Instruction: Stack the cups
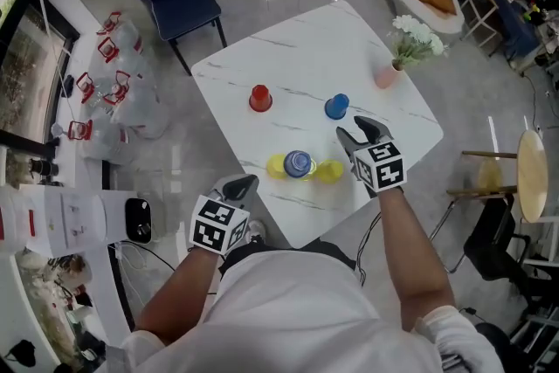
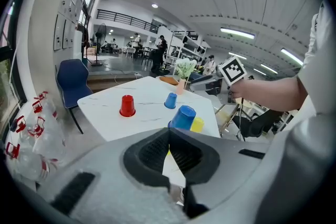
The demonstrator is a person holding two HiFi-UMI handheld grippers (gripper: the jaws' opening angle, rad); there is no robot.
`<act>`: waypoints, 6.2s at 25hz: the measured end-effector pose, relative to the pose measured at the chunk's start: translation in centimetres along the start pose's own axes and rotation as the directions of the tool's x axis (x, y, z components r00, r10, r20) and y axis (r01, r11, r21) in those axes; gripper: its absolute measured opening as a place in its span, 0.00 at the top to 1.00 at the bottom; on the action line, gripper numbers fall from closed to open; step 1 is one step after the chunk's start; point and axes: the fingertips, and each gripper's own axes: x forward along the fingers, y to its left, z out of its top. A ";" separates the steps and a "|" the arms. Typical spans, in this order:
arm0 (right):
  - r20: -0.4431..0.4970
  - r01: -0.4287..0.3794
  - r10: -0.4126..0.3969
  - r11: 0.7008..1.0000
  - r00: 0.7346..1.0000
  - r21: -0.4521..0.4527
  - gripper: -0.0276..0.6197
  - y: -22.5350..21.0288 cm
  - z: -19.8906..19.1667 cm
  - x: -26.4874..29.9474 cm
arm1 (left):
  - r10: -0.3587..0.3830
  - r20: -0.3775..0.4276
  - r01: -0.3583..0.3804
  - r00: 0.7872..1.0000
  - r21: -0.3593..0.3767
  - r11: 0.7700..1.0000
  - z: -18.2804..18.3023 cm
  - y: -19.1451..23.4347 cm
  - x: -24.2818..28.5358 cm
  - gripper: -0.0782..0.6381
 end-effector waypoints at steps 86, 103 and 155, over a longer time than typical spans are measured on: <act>0.103 -0.068 0.059 0.994 0.993 0.085 0.95 12.1 -6.5 -12.0 | 0.165 0.012 -0.164 0.986 0.200 0.966 6.6 11.1 10.7 0.67; 0.028 -0.014 0.009 0.984 1.000 0.176 0.95 10.0 -9.9 -12.9 | 0.185 -0.132 -0.155 0.974 0.213 0.965 5.8 17.6 20.8 0.52; 0.158 -0.083 0.055 0.980 0.986 0.182 0.95 15.0 -10.9 -19.0 | -0.103 -0.231 0.197 0.967 0.433 0.880 8.5 -9.8 8.2 0.57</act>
